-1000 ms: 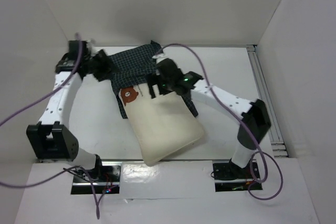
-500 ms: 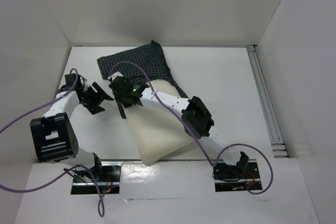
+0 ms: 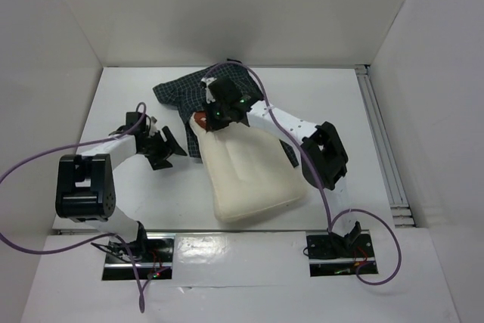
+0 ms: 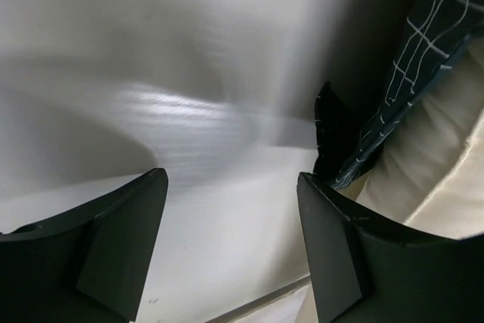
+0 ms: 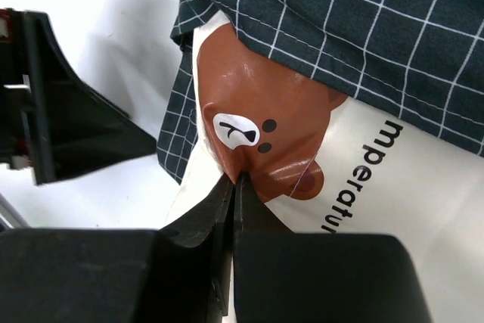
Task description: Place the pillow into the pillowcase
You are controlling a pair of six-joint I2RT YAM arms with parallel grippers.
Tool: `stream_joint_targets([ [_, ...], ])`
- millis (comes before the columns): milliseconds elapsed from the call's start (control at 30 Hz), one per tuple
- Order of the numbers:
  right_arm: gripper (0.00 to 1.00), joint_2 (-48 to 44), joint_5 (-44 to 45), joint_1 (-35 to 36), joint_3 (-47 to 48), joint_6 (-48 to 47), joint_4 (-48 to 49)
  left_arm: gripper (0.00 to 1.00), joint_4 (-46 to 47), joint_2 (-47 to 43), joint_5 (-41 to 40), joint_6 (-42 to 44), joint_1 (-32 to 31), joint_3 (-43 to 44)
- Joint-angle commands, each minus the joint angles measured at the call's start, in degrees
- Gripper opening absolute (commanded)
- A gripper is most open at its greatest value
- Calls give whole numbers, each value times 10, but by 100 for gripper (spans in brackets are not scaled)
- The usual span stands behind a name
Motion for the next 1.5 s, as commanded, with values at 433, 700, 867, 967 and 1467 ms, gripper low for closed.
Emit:
stream_joint_targets([
  [433, 0, -42, -90, -12, 4, -2, 11, 11, 181, -21, 42, -45, -87, -41],
  [700, 0, -42, -85, -17, 4, -2, 5, 90, 180, -114, -14, -84, -87, -96],
  [867, 0, -42, -85, -17, 4, -2, 5, 87, 212, -151, -26, -106, -87, -133],
  [967, 0, -42, -85, -17, 4, -2, 5, 87, 236, -156, -18, -111, -87, -141],
  [1467, 0, -36, -91, -17, 16, -2, 0, 84, 245, -200, -89, -198, -92, -180],
])
